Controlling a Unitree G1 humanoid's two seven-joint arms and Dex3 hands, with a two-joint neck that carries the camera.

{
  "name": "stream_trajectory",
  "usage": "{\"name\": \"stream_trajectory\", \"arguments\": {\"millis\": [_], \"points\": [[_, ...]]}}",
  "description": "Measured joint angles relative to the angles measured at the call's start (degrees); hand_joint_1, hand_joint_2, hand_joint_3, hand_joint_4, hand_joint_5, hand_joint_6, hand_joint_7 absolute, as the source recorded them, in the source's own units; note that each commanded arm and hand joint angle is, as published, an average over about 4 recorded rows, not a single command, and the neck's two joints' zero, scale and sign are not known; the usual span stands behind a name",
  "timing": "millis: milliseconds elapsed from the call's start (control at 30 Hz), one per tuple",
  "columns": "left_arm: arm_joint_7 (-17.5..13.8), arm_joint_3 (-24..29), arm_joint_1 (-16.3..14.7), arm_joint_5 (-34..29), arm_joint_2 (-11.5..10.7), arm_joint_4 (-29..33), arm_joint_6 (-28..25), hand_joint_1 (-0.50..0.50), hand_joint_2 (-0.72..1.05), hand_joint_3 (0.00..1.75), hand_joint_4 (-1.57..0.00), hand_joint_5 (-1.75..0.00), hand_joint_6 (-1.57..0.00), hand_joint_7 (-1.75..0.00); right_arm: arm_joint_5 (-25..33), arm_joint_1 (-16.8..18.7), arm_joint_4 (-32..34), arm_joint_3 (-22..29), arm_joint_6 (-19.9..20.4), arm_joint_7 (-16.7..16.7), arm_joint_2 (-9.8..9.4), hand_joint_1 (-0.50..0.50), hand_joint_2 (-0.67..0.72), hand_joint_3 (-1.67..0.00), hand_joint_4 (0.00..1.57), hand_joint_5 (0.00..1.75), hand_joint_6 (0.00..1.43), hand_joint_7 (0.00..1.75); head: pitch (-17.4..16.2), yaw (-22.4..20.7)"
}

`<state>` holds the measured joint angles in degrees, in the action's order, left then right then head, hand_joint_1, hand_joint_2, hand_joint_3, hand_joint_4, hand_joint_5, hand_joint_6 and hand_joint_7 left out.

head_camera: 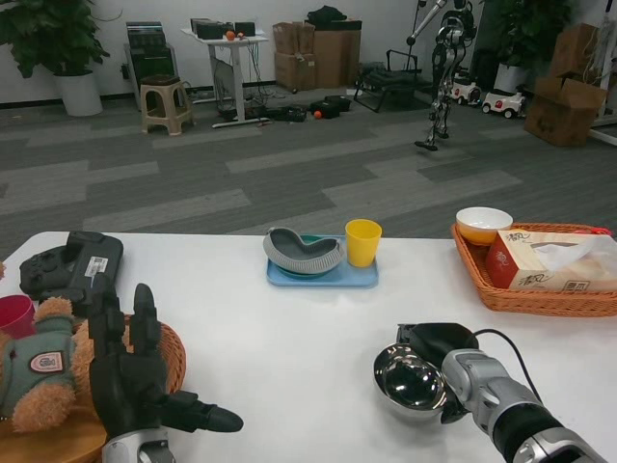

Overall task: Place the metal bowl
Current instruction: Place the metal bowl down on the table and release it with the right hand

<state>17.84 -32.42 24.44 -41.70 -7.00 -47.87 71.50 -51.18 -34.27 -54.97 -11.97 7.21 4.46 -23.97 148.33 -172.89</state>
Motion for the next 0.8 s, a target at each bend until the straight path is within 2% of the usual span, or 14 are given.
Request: {"name": "stream_trajectory", "arguments": {"millis": [100,167,300,333,400,433,533,667,800], "points": [[0.0,0.0,0.0,0.0,0.0,0.0,0.0,-0.46,-0.72,0.0,-0.37,0.0,0.0,0.0,0.3,0.0,0.1,0.3,0.2,0.0,0.06,-0.01,-0.41,-1.51,1.07,0.97,0.49,1.38,0.0,-0.1],[0.0,0.0,0.0,0.0,0.0,0.0,0.0,-0.46,-0.72,0.0,-0.37,0.0,0.0,0.0,0.4,0.2,0.3,0.9,0.7,-0.1,0.12,-0.07,-0.38,-1.51,0.91,1.14,0.38,1.43,-0.1,-0.1],[0.0,0.0,0.0,0.0,0.0,0.0,0.0,-0.46,-0.72,0.0,-0.37,0.0,0.0,0.0,0.8,0.9,2.0,1.9,1.3,-0.3,0.17,-0.19,-0.22,-1.45,0.64,1.58,0.17,1.59,-0.1,-0.1],[0.0,0.0,0.0,0.0,0.0,0.0,0.0,-0.46,-0.72,0.0,-0.37,0.0,0.0,0.0,1.0,1.2,2.6,2.3,1.4,-0.5,0.17,-0.22,-0.15,-1.37,0.53,1.65,0.11,1.62,-0.1,-0.1],[0.0,0.0,0.0,0.0,0.0,0.0,0.0,-0.46,-0.72,0.0,-0.37,0.0,0.0,0.0,1.5,1.8,3.6,2.9,1.4,-0.9,0.17,-0.24,0.01,-1.21,0.41,1.65,0.06,1.66,-0.1,-0.1],[0.0,0.0,0.0,0.0,0.0,0.0,0.0,-0.46,-0.72,0.0,-0.37,0.0,0.0,0.0,1.9,2.1,3.9,3.2,1.4,-1.3,0.17,-0.26,0.14,-1.01,0.33,1.62,0.04,1.69,-0.1,-0.1],[0.0,0.0,0.0,0.0,0.0,0.0,0.0,-0.46,-0.72,0.0,-0.37,0.0,0.0,0.0,4.7,2.3,4.1,3.4,0.8,-3.0,0.15,-0.31,0.38,-0.56,0.21,1.53,0.0,1.75,-0.1,-0.1],[0.0,0.0,0.0,0.0,0.0,0.0,0.0,-0.46,-0.72,0.02,-0.37,0.0,0.0,0.0,7.6,2.4,4.1,3.5,-0.5,-4.8,0.07,-0.33,0.41,-0.42,0.19,1.45,0.0,1.75,-0.1,0.0],[0.0,0.0,0.0,0.0,0.0,0.0,0.0,-0.46,-0.72,0.0,-0.37,0.0,0.0,0.0,8.6,2.4,3.6,4.0,-1.1,-5.5,-0.01,-0.34,0.44,-0.3,0.14,1.55,0.0,1.75,-0.2,0.0]]}}
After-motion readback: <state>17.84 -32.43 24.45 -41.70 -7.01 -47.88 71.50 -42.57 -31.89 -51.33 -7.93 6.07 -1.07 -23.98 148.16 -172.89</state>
